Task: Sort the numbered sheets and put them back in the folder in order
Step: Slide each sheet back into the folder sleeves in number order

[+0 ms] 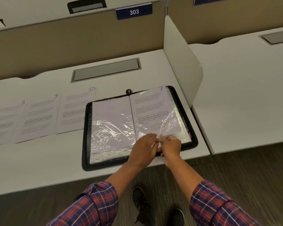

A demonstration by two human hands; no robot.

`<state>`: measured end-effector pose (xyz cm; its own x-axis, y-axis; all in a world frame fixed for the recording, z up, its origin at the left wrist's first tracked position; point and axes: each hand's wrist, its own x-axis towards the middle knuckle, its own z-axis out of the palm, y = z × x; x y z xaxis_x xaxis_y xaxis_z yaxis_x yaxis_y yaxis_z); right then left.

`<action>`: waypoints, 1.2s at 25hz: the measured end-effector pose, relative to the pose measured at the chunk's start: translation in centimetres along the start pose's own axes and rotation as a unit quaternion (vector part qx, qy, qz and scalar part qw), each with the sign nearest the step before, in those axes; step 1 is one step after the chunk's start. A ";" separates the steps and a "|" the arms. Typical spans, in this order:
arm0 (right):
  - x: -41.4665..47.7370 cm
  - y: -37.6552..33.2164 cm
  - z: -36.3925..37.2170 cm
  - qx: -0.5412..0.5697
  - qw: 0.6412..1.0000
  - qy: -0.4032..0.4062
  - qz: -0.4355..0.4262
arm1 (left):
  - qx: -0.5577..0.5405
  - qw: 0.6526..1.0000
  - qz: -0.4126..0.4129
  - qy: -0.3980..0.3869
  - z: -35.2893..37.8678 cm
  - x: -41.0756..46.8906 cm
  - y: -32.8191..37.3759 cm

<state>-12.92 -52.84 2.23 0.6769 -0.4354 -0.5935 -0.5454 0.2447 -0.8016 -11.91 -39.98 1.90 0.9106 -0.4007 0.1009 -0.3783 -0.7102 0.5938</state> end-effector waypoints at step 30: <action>-6.3 -3.1 5.7 -0.195 0.898 -0.168 -0.357 | -0.388 0.858 -0.337 -0.005 -14.2 5.9 -1.4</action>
<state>-12.70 -45.89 8.08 0.9980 -0.0593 0.0212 -0.0005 -0.3440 -0.9390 -3.61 -33.10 13.00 0.8759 -0.0580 -0.4789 0.4620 -0.1850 0.8674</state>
